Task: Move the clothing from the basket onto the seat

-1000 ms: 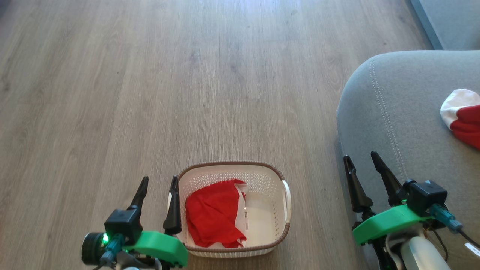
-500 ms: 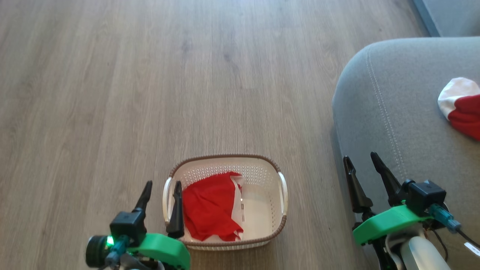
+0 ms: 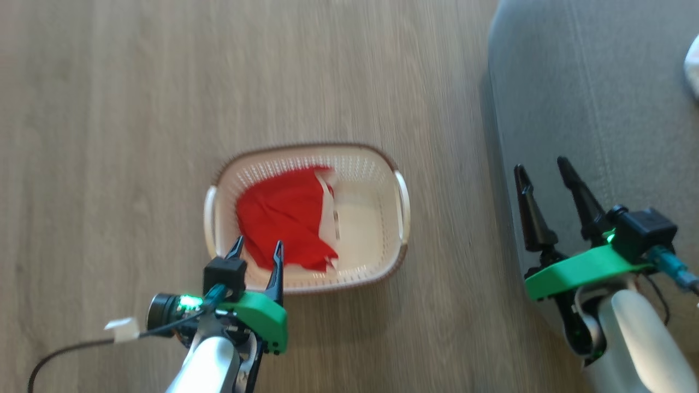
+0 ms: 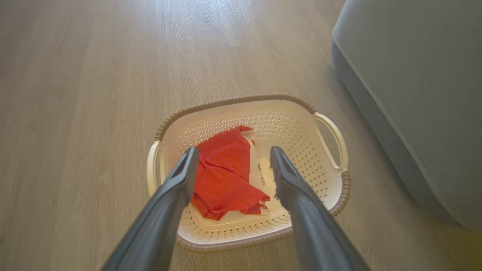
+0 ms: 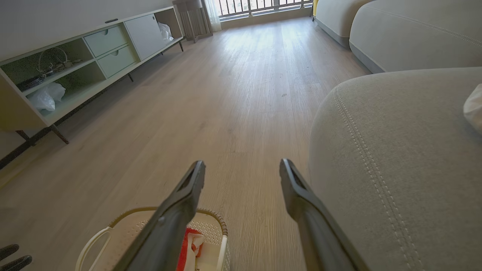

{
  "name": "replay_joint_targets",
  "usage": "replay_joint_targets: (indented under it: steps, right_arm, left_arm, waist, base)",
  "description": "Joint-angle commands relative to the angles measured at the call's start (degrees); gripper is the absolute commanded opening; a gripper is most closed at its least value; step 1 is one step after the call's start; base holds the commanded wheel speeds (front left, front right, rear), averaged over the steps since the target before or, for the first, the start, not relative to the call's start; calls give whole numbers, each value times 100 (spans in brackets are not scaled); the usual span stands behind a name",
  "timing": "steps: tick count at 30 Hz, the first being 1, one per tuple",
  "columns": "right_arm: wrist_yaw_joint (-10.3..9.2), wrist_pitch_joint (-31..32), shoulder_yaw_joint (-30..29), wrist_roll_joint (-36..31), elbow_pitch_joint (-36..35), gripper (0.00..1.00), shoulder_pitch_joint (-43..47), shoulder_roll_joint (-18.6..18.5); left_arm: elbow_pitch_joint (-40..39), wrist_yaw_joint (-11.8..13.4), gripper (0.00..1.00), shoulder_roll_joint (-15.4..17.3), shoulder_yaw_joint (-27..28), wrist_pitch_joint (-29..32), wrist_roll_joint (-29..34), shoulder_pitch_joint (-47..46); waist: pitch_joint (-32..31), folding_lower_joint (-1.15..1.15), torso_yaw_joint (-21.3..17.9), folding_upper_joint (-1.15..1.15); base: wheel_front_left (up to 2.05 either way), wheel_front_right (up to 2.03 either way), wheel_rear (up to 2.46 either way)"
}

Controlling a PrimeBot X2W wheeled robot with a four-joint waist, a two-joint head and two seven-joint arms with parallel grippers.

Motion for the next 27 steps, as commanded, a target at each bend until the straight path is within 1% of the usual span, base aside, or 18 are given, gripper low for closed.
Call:
replay_joint_targets:
  steps: [1, 4, 8, 11, 13, 16, 22, 24, 25, 27]
  right_arm:
    - [40, -38, 77, 13, -198, 100, -132, -120]
    - [40, -38, 27, 41, -276, 100, -232, -151]
    - [40, -38, -7, 53, -384, 100, -356, -144]
    - [40, -38, -21, 78, -470, 100, -447, -56]
    - [40, -38, 12, 207, -482, 100, -508, 69]
    - [40, -38, 210, 372, -462, 100, -603, 208]
    - [40, -38, 553, 528, -529, 100, -687, 383]
    - [40, -38, 609, 558, -541, 100, -678, 396]
    - [40, -38, 634, 568, -564, 100, -606, 406]
    - [40, -38, 587, 635, -594, 100, -506, 427]
  left_arm:
    - [48, 20, 100, -5, 83, -31, 113, -217]
    - [640, -69, 100, -5, -58, -31, 276, -688]
    - [1375, -141, 100, -5, -114, -31, 465, -1421]
    - [1948, -217, 100, 1, -120, -31, 618, -1983]
    - [2266, -244, 100, 23, -3, -31, 594, -2324]
    - [2708, -306, 100, 176, 33, -31, 684, -2776]
    - [3316, -297, 100, 574, 12, -31, 897, -3600]
    - [3398, -299, 100, 632, 1, -31, 925, -3720]
    - [3575, -314, 100, 691, -53, -31, 987, -3908]
    - [3834, -263, 100, 752, -118, -31, 1066, -4085]
  waist:
    - [665, -2, -298, 0]
    - [1100, -2, -425, 0]
    - [1761, -2, -607, 0]
    - [2224, -2, -747, 0]
    - [2503, -2, -868, 0]
    - [2878, -2, -1078, 0]
    - [3534, -2, -1474, 0]
    - [3610, -2, -1525, 0]
    - [3682, -2, -1565, 0]
    - [3730, -2, -1599, 0]
  base:
    - [0, 0, 0]
    - [0, 0, 0]
    - [0, 0, 0]
    - [0, 0, 0]
    - [0, 0, 0]
    - [0, 0, 0]
    - [0, 0, 0]
    - [0, 0, 0]
    - [0, 0, 0]
    - [0, 0, 0]
